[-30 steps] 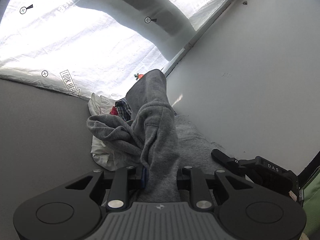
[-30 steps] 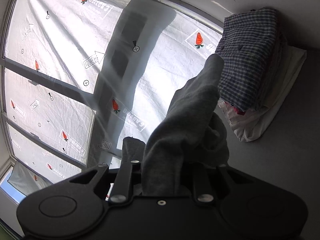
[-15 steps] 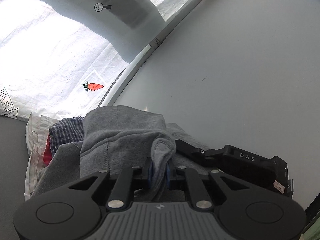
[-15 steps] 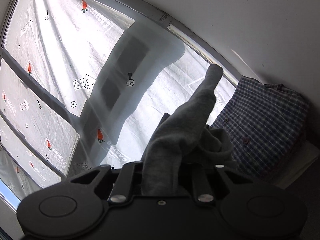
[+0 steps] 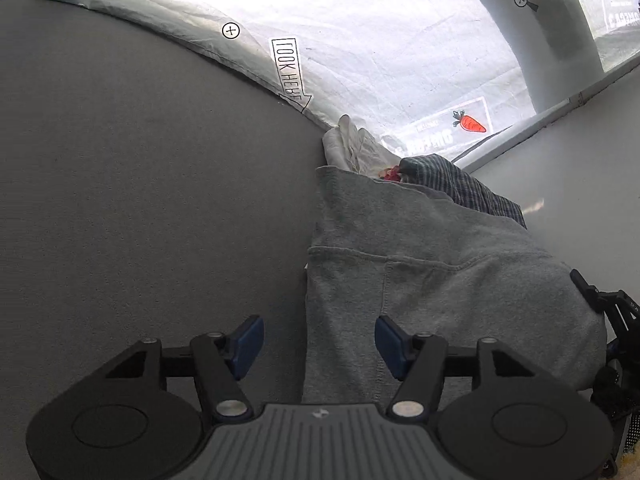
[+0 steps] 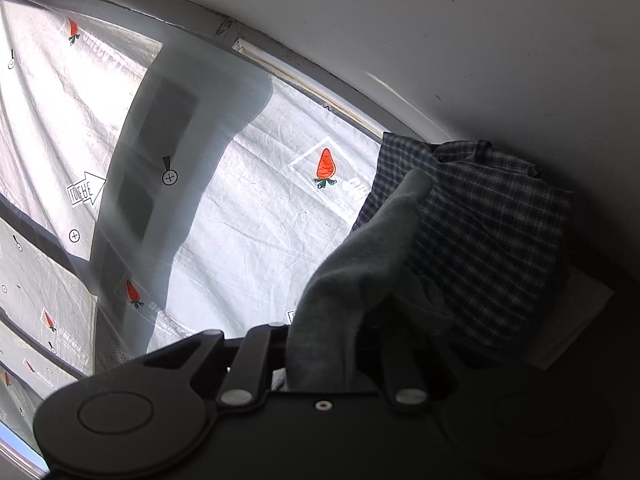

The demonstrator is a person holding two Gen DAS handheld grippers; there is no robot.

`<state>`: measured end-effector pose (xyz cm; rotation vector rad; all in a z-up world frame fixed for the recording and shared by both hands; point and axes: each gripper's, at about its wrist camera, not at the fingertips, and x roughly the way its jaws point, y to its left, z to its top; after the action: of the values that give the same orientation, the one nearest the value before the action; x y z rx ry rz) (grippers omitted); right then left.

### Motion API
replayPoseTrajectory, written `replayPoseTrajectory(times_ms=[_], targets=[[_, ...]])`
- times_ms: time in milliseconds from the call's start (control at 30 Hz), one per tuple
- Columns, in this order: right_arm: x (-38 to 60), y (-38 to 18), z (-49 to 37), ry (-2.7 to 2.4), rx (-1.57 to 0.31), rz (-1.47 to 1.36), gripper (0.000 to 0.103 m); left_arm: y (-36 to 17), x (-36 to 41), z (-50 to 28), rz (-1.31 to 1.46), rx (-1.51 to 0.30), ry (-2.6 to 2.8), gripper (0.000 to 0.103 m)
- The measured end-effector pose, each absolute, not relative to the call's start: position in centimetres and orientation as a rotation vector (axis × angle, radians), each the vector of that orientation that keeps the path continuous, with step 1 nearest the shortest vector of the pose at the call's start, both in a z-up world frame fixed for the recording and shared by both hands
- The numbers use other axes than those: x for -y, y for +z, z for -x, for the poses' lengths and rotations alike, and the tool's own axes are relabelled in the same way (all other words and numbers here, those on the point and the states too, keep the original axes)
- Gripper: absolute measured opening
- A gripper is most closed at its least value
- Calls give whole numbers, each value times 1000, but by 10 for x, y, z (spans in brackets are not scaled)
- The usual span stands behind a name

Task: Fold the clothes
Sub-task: 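Carry the hoodie onto the plaid clothes stack and open both grippers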

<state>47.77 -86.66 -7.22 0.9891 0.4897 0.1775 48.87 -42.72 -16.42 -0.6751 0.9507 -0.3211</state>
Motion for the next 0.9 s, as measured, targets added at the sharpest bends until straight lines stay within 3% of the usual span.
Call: replayPoseTrajectory(times_ms=[133, 233, 433, 667, 700, 833, 900], targets=[[870, -73, -479, 165, -496, -989, 16, -198, 425, -489, 801, -1029, -383, 87], [869, -71, -481, 165, -497, -985, 16, -219, 442, -503, 874, -1062, -493, 97], [869, -71, -479, 169, -499, -993, 16, -246, 484, -543, 836, -1051, -633, 103], [869, -70, -484, 201, -514, -1002, 16, -253, 531, -554, 852, -1059, -769, 102], [868, -67, -484, 214, -513, -995, 16, -254, 534, -554, 862, -1057, -774, 97], [857, -54, -485, 278, -510, -967, 16, -256, 539, -548, 909, -1051, -793, 50], [850, -49, -486, 311, -516, -971, 15, -249, 537, -545, 892, -1036, -793, 40]])
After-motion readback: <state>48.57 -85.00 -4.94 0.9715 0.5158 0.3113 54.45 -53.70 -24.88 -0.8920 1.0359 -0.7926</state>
